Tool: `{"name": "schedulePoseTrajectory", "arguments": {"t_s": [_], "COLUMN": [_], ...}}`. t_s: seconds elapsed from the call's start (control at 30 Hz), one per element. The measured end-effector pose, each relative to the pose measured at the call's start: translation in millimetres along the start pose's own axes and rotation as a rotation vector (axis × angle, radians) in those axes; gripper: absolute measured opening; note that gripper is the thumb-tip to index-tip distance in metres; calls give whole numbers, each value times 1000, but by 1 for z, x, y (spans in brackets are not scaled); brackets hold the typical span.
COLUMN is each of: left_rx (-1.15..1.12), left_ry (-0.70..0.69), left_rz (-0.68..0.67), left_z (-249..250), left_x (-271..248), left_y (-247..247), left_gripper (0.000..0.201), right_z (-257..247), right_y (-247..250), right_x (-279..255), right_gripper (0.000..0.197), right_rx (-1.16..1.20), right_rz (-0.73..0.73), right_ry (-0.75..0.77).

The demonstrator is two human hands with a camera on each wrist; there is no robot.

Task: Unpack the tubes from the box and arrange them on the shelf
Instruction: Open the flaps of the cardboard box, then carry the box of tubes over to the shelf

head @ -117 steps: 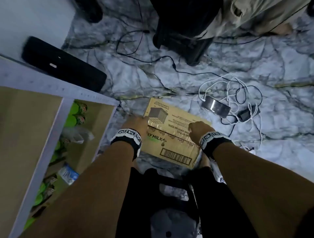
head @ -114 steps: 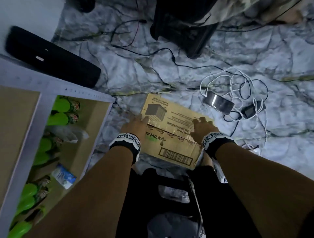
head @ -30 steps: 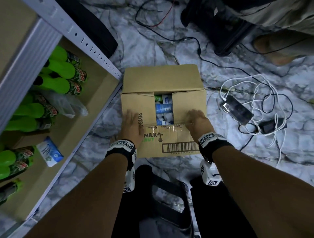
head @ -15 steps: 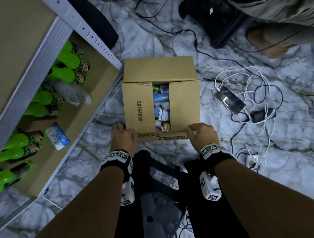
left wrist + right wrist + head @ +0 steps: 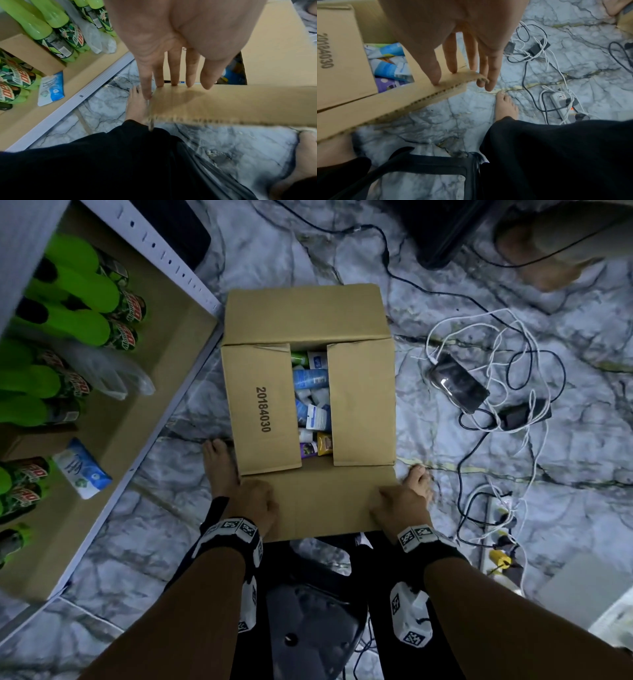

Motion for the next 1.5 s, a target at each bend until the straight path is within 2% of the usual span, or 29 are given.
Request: {"name": "schedulePoseTrajectory", "arguments": {"t_s": [0.07,0.17,0.2,0.27,0.37,0.43,0.5,0.57,0.63,0.77,1.0,1.13,1.23,1.3,1.37,1.5], "left_rx": [55,141,219,330,219,207,233,245,256,239,327,365,434,445,458,257], "left_ry": [0,46,74,144,77,13,10,25,37,69,-59,-52,-8,73,149,292], "left_rz": [19,12,35,144,345,449,523,536,535,560,614,689,740,754,715,610], "left_z": [0,-3,-3,2,16,27,36,42,46,47,41,35,27,19,7,-20], "left_x": [14,36,42,49,61,76,95,115,126,128,85,50,35,31,31,42], "left_y": [-1,4,11,32,59,67,71,70,70,71,85,103,110,114,114,112], "left_gripper": [16,21,24,29,27,53,78,93,101,104,104,90,75,73,78,81], "right_z": [8,14,16,-5,-46,-74,-98,-120,-134,-145,-134,-123,-114,-109,-105,-97], "right_y": [-15,-33,-40,-26,-2,5,2,-1,-5,-8,11,29,42,53,63,76], "right_x": [17,52,67,61,55,63,77,90,103,114,72,48,39,35,33,47], "right_gripper": [49,83,78,57,51,65,87,106,114,117,111,97,87,77,74,95], "right_rx": [0,69,46,8,80,76,44,-5,-67,-88,-121,-160,-318,-390,-416,-418], "right_rz": [-34,107,116,172,290,415,503,497,505,514,505,662,687,679,689,624], "right_ry": [-12,-50,-36,-83,68,178,277,300,299,314,450,694,818,813,743,450]}}
Point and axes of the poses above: each hand's wrist, its own x-axis towards the middle knuckle, its own y-axis out of the back of the hand, z = x × y, the point moved 2 cm from there along x, towards the middle knuckle, and after that the axes turned 15 degrees about x, right-handed, at the moved point
